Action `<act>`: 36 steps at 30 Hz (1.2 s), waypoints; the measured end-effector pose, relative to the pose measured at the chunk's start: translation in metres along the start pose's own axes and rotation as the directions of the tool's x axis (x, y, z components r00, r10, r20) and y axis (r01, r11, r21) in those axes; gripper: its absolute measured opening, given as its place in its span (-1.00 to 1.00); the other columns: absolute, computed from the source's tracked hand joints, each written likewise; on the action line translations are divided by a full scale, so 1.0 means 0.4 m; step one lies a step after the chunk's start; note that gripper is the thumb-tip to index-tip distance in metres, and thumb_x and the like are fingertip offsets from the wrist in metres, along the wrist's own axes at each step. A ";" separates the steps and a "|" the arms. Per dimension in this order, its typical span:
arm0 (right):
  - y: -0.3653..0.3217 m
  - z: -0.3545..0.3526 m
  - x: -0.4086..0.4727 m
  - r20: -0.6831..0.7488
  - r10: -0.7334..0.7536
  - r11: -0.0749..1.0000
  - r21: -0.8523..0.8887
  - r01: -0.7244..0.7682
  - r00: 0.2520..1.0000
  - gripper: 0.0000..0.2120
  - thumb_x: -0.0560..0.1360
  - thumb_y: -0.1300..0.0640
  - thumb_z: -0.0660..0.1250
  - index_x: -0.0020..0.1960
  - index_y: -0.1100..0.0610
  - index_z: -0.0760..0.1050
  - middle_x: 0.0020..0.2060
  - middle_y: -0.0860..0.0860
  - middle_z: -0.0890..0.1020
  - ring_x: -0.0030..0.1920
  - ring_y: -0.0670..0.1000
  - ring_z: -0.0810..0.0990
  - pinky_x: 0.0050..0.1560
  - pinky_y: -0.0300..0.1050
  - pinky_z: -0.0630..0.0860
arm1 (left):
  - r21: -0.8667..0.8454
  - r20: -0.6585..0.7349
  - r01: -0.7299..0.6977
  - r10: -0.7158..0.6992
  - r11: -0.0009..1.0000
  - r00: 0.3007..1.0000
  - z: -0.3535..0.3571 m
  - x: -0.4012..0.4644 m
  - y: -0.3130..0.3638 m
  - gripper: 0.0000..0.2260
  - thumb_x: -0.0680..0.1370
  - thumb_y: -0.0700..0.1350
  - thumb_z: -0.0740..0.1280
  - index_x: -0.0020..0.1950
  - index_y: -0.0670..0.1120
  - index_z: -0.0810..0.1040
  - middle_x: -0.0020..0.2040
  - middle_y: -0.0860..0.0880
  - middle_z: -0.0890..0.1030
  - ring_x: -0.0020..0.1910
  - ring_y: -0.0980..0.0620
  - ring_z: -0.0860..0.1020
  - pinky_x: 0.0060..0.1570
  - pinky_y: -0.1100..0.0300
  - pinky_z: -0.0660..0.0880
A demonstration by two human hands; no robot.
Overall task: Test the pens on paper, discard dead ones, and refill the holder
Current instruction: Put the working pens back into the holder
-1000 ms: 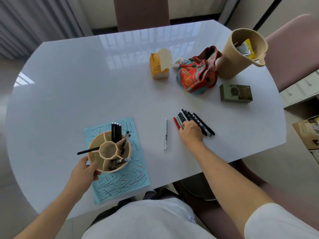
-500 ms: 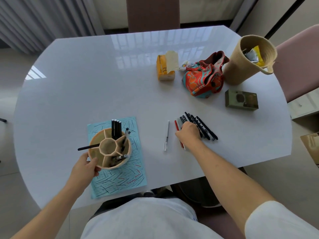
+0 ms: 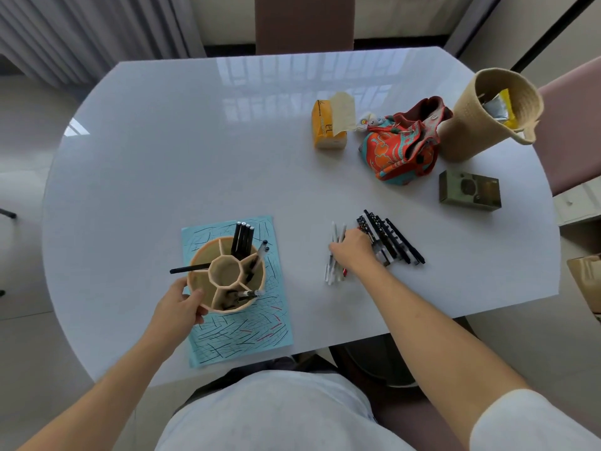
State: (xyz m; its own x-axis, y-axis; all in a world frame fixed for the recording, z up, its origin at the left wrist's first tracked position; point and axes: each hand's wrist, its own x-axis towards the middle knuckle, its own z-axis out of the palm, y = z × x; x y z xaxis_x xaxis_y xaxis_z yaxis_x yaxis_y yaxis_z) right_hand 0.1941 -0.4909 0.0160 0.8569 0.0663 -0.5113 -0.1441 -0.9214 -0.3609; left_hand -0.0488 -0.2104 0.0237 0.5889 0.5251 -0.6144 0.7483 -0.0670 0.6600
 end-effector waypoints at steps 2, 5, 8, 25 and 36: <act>-0.012 0.018 -0.002 0.001 0.004 1.000 -0.027 -0.004 1.000 -0.76 0.50 0.12 0.38 0.04 0.29 0.62 -0.02 0.20 0.71 -0.06 0.17 0.65 -0.20 -0.19 0.40 | 0.006 0.015 -0.005 0.005 1.000 1.000 -0.005 0.003 0.002 -0.84 0.66 -0.08 0.25 0.24 0.04 0.46 -0.17 -0.15 0.67 -0.23 -0.11 0.65 -0.23 0.06 0.60; -0.023 0.036 0.000 -0.011 0.008 0.995 -0.096 -0.009 1.000 -0.71 0.53 0.14 0.36 0.13 0.33 0.59 0.06 0.22 0.69 0.09 0.19 0.67 -0.11 -0.16 0.47 | 0.014 0.028 -0.011 0.011 1.000 1.000 -0.012 0.005 0.006 -0.83 0.66 -0.07 0.25 0.25 0.05 0.46 -0.17 -0.14 0.67 -0.20 -0.13 0.66 -0.18 0.00 0.64; -0.032 0.035 0.000 0.002 0.044 0.997 -0.059 -0.044 0.999 -0.69 0.53 0.15 0.36 0.15 0.35 0.58 0.05 0.23 0.69 0.07 0.19 0.68 -0.07 -0.11 0.55 | 0.012 0.049 -0.019 0.019 1.000 0.999 -0.017 0.002 0.013 -0.82 0.66 -0.05 0.25 0.26 0.07 0.45 -0.16 -0.14 0.67 -0.16 -0.17 0.67 -0.08 -0.13 0.65; -0.070 0.103 -0.367 0.035 -0.001 0.407 0.913 -0.032 0.999 -0.86 0.43 0.18 0.41 -0.31 0.11 0.64 -0.38 0.19 0.63 -0.44 0.13 0.59 -0.45 -0.07 0.56 | -0.012 0.249 -0.043 0.045 0.999 0.968 -0.102 0.009 -0.023 -0.47 0.44 -0.30 0.39 0.36 0.05 0.41 -0.10 -0.12 0.61 -0.08 -0.07 0.63 -0.06 0.00 0.65; -0.126 0.202 -0.433 -0.031 -0.069 0.360 0.931 0.054 0.997 -0.86 0.56 0.23 0.44 0.05 0.30 0.59 -0.19 0.23 0.72 -0.28 0.23 0.73 -0.34 -0.05 0.68 | -0.153 0.204 -0.181 0.210 0.971 0.956 -0.093 0.092 0.058 -0.80 0.66 0.02 0.28 0.25 0.19 0.58 0.04 -0.04 0.68 -0.19 -0.02 0.68 -0.22 0.17 0.63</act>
State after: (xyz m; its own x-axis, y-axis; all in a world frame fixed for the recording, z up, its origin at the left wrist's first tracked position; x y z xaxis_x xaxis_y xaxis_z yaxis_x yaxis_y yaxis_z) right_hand 0.0128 -0.4252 0.0599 0.8797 0.1177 -0.4607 -0.4667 0.0284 -0.8839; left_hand -0.0212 -0.1613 0.0326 0.7827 0.3152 -0.5366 0.5735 -0.0305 0.8186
